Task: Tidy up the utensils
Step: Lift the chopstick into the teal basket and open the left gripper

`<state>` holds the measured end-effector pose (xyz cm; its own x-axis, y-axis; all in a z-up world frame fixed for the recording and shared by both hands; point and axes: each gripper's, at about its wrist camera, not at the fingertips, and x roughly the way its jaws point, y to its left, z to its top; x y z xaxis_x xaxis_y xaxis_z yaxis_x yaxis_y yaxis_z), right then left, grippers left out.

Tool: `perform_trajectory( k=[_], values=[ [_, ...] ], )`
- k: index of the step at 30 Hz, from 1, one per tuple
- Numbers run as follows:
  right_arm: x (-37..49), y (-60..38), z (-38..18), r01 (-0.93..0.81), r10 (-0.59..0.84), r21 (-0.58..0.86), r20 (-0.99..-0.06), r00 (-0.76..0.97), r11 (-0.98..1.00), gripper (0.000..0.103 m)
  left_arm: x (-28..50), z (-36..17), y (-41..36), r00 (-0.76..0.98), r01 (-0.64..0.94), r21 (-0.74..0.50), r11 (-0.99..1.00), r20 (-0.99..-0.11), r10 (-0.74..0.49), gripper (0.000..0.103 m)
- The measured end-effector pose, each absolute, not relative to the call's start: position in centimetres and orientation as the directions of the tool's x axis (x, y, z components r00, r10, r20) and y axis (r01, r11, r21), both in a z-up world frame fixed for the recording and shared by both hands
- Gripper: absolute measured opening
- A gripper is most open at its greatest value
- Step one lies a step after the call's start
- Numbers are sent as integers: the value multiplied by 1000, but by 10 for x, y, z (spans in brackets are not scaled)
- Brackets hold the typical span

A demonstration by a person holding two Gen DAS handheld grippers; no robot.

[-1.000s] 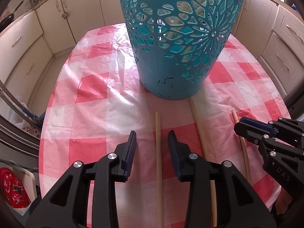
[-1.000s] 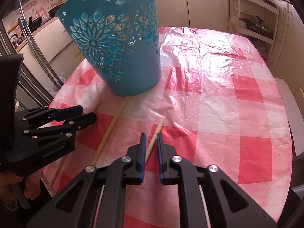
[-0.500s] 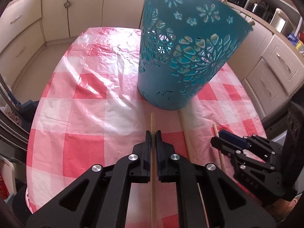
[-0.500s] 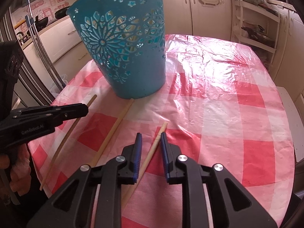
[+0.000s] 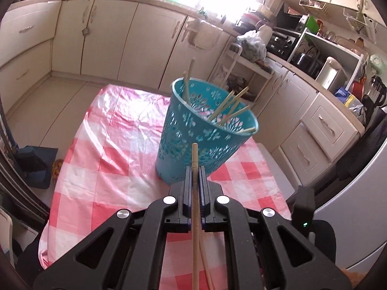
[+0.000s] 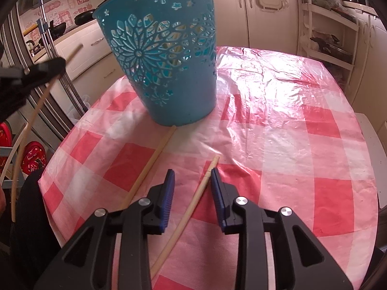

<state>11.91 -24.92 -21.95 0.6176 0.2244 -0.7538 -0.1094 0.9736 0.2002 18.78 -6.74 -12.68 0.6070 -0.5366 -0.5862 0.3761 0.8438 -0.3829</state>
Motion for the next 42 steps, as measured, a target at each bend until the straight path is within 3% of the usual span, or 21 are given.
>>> perform_trajectory(
  k=[11,23,27,42],
  values=[
    [118,-250,-220,-110,225,200,-753,619,973,32,192,-43,-74,750,408,-369,835,-386,-537,5],
    [118,-250,-219,-110,233,211,-749,620,971,32,226,11,-102,885,359,-308,881,-186,-426,5],
    [118,-248,-219,-118,230,200,-750,620,973,35,243,11,-111,902,333,-301,894,-174,-394,5],
    [118,-241,-219,-144,224,172,-751,621,975,43,260,-34,-124,876,327,-268,906,-275,-397,5]
  ],
)
